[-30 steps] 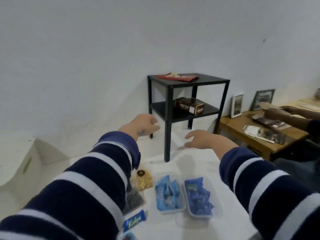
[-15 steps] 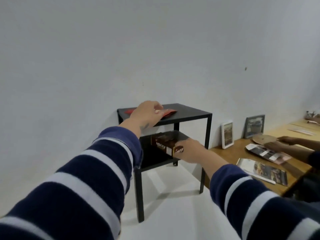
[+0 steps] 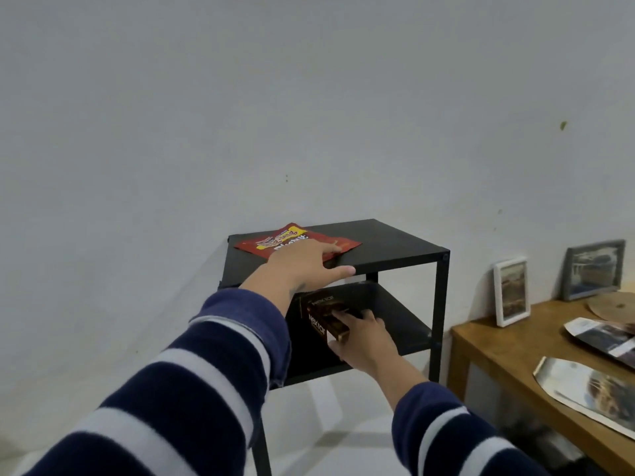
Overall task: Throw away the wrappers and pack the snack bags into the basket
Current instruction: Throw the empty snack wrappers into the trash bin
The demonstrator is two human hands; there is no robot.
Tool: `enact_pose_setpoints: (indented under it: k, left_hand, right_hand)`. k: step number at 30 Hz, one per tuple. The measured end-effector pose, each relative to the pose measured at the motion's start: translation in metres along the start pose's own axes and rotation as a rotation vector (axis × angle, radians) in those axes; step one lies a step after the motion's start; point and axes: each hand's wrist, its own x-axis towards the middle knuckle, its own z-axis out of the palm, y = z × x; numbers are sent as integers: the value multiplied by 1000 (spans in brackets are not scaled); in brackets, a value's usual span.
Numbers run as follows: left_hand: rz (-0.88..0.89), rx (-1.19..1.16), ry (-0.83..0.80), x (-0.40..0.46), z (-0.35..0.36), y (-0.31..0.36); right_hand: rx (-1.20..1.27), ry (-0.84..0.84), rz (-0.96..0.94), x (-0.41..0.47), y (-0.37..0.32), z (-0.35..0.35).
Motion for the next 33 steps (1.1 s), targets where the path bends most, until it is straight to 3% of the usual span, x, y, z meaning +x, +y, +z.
enact_pose_setpoints:
  k: [9,18,26,33]
  left_hand:
    - [117,90,215,-71,-8,0]
    - [116,-223,473,-206,-65,-6]
    - [-200,-581,652,-349,-89,-56]
    - [-537,-824,754,-482,-72,-89]
  right_hand:
    - [37,45,21,-56,-10,-20]
    - [81,154,13,-181,-52,-54]
    - [130,240,-112,-273,-135,-80]
    - [191,148,-312,-331,-207,-57]
